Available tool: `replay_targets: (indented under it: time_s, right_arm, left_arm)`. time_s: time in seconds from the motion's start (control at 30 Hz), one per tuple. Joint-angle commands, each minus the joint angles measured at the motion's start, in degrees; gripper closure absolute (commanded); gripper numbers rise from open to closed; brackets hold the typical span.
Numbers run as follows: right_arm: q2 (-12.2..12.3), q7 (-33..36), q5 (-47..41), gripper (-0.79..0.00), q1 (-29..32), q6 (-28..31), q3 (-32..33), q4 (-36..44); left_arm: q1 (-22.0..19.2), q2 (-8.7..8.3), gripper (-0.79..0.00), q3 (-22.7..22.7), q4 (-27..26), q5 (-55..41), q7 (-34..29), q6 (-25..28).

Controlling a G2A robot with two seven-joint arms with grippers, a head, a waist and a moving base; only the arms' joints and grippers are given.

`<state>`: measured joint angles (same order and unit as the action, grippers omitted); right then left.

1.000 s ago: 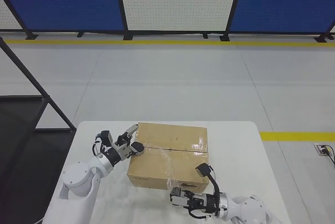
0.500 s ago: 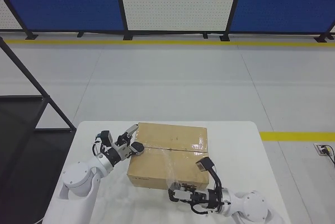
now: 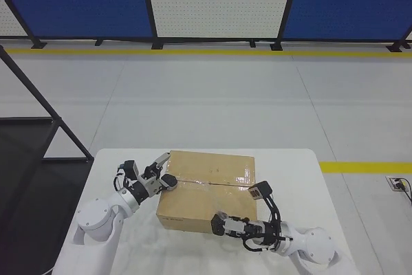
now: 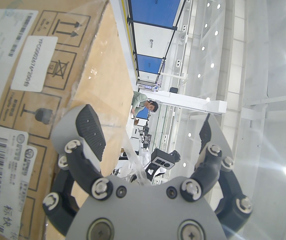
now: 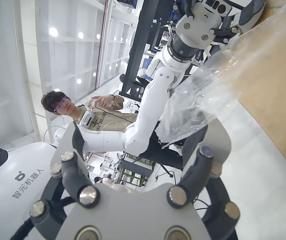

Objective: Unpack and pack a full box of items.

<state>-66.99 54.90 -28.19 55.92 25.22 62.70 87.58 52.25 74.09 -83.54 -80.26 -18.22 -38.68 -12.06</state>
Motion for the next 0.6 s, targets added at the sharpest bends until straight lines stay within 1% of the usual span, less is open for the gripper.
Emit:
replay_targets:
  time_s: [0.0, 0.57]
  right_arm:
    - [0.0, -0.3, -0.1, -0.785, 0.0, 0.2, 0.3, 0.1]
    - [0.7, -2.7, 2.0, -0.785, 1.8, 1.2, 5.0, 1.8]
  left_arm:
    - [0.0, 0.00, -0.785, 0.0, 0.0, 0.0, 0.0, 0.0]
    - [0.0, 0.00, -0.785, 0.0, 0.0, 0.0, 0.0, 0.0]
